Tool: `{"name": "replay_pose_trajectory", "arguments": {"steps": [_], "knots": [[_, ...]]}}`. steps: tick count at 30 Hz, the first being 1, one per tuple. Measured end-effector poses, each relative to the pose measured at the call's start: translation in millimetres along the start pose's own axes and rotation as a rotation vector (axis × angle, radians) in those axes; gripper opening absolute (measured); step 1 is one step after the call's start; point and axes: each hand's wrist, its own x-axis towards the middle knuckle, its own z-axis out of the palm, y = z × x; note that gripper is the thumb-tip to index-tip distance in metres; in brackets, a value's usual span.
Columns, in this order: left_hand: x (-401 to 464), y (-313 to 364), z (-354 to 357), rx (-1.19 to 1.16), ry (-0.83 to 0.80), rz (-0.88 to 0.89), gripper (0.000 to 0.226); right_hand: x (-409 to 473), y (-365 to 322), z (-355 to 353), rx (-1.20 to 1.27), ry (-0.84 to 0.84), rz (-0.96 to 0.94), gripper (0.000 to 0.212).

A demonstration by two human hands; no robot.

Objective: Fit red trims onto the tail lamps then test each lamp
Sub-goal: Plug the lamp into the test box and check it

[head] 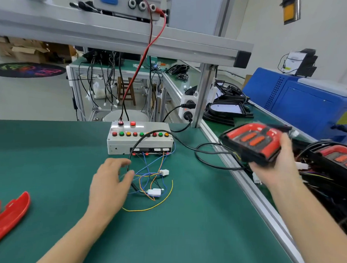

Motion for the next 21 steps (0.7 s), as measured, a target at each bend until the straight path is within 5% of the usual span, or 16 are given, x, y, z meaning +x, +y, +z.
{"name": "replay_pose_trajectory", "arguments": {"steps": [4, 8, 11, 12, 14, 18, 21], "knots": [[10, -13, -4, -0.046, -0.125, -0.272, 0.015, -4, 28, -35, -0.109, -0.013, 0.157, 0.041], [11, -13, -1, -0.198, -0.244, -0.359, 0.037, -4, 45, -54, -0.216, 0.018, 0.267, 0.044], [17, -8, 0, -0.371, -0.246, -0.400, 0.020, -1, 50, -61, -0.266, 0.018, 0.297, 0.068], [19, -5, 0, -0.389, -0.235, -0.393, 0.011, 0, 50, -63, -0.277, 0.009, 0.303, 0.080], [21, -7, -1, -0.253, -0.156, -0.328, 0.026, 0, 47, -64, -0.342, -0.012, 0.315, 0.089], [14, -8, -8, 0.070, 0.040, 0.071, 0.018, 4, 36, -63, -0.594, 0.025, 0.270, 0.076], [14, -14, -6, -0.060, 0.036, 0.010, 0.008, 8, 28, -67, -0.828, 0.027, 0.194, 0.051]]}}
